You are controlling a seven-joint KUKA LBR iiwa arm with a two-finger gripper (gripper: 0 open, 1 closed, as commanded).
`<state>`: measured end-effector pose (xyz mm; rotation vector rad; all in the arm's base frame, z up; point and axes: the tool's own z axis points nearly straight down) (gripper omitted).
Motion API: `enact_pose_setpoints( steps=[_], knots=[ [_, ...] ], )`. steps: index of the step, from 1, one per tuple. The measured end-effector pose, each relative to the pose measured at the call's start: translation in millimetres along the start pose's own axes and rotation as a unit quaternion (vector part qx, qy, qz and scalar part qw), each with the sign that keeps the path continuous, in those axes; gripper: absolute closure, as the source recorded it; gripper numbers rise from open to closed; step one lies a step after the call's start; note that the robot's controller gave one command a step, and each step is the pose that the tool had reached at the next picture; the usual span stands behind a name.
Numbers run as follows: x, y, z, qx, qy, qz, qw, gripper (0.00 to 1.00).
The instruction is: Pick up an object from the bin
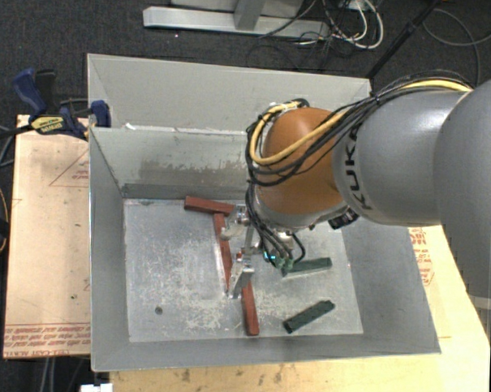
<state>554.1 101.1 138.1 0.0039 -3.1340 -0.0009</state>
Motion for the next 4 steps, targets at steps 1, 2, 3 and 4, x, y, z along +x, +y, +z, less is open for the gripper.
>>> enact_pose_setpoints(
  steps=[1, 2, 3, 4],
  knots=[
    [-2.0, 0, -4, 0.000, -0.0038, 0.001, 1.0000, 0.00],
    [-58.5, -31, 53, -0.002, -0.0243, -0.127, 0.9916, 1.00],
    [-54.5, -33, 55, 0.000, -0.0138, -0.128, 0.9916, 0.00],
    [-55.2, -33, 55, 0.000, -0.0157, -0.128, 0.9917, 0.00]
  ],
)
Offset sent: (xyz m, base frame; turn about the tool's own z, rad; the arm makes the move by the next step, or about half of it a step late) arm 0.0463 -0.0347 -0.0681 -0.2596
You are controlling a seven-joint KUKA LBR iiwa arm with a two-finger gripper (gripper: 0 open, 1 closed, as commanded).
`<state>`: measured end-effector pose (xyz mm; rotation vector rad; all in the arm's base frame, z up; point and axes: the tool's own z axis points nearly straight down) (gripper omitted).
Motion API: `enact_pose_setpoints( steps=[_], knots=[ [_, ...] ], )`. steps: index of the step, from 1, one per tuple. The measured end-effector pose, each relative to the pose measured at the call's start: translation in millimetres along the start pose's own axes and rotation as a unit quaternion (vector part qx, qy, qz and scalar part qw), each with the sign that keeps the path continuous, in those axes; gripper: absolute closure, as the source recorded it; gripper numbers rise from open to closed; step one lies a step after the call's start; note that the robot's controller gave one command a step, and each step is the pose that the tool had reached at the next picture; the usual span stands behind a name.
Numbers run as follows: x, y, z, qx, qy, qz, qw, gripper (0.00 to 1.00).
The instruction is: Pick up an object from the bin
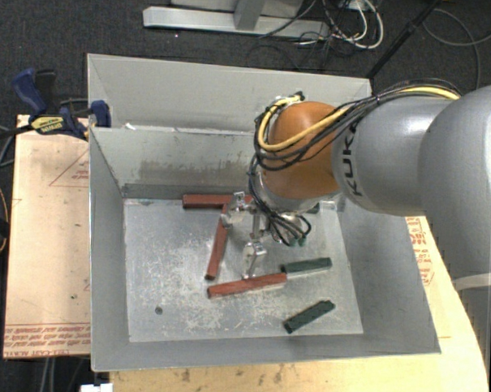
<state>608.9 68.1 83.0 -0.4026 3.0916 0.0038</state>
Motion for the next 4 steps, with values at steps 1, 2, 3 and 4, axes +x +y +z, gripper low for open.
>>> enact_pose_setpoints(
  steps=[1, 2, 3, 4],
  knots=[
    [22.0, -42, -28, -0.002, 0.0096, -0.024, 0.9997, 0.00],
    [55.7, -13, -10, -0.001, 0.0103, -0.041, 0.9991, 1.00],
    [56.0, -14, -9, -0.001, 0.0106, -0.040, 0.9991, 0.00],
    [56.1, -14, -9, -0.001, 0.0107, -0.040, 0.9991, 0.00]
  ],
)
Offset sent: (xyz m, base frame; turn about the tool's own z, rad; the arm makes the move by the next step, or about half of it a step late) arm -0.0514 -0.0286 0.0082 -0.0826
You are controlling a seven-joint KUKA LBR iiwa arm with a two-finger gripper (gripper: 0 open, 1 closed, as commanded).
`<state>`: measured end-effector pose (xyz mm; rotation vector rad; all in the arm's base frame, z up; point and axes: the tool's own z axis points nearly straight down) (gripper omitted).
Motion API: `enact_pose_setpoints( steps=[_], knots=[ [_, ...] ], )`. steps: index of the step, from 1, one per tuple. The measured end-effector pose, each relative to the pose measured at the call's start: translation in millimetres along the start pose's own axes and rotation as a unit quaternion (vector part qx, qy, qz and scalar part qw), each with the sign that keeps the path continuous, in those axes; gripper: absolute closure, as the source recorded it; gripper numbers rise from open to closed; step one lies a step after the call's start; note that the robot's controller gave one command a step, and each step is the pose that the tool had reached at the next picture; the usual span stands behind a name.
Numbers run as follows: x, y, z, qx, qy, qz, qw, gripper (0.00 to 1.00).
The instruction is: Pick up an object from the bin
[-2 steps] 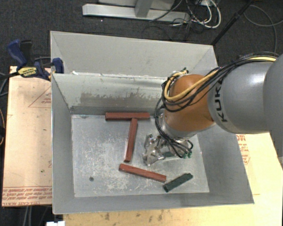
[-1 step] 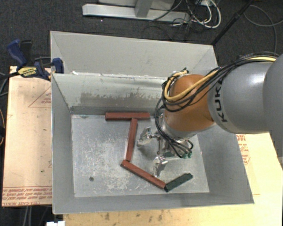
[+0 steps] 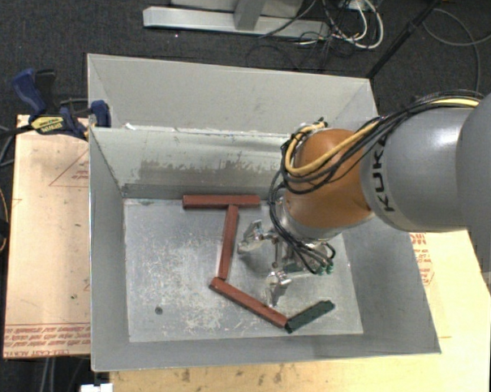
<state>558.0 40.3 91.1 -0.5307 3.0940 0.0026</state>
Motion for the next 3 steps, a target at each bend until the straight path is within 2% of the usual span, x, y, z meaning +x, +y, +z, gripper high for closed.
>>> enact_pose_setpoints(
  steps=[1, 2, 3],
  knots=[
    [6.4, -28, -27, 0.000, 0.0006, 0.024, 0.9997, 0.00],
    [-6.2, -44, -43, 0.001, -0.0005, 0.004, 1.0000, 0.00],
    [4.2, -107, 11, 0.003, -0.0063, -0.044, 0.9990, 1.00]
  ],
)
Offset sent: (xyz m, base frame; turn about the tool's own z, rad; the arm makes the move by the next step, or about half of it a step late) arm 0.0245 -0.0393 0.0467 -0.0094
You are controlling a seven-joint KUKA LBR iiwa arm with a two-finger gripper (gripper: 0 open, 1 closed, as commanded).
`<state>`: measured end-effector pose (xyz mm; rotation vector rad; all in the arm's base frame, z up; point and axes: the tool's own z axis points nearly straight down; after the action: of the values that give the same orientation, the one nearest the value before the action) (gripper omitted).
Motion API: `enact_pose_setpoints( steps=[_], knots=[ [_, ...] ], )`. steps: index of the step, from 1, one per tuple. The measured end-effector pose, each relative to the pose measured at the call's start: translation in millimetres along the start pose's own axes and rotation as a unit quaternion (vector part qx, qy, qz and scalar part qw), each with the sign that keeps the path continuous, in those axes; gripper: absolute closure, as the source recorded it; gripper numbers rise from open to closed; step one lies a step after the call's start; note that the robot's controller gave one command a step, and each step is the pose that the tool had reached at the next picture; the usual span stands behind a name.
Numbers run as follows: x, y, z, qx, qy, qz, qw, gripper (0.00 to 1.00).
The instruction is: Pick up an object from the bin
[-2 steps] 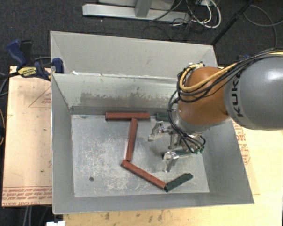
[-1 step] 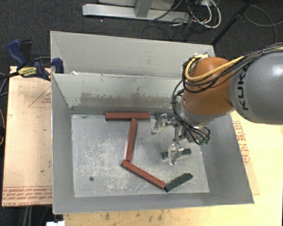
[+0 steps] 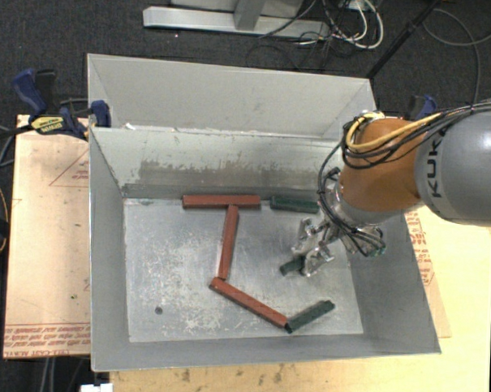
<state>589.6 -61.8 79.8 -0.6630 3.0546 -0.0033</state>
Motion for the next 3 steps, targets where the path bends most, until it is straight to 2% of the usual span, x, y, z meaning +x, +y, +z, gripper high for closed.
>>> enact_pose_setpoints(
  steps=[1, 2, 3],
  knots=[
    [0.0, 0, 0, 0.000, 0.0000, 0.000, 1.0000, 1.00],
    [-5.9, -11, -34, -0.004, 0.0072, 0.008, 0.9999, 1.00],
    [1.8, -12, -52, -0.002, 0.0044, 0.014, 0.9999, 1.00]
  ],
)
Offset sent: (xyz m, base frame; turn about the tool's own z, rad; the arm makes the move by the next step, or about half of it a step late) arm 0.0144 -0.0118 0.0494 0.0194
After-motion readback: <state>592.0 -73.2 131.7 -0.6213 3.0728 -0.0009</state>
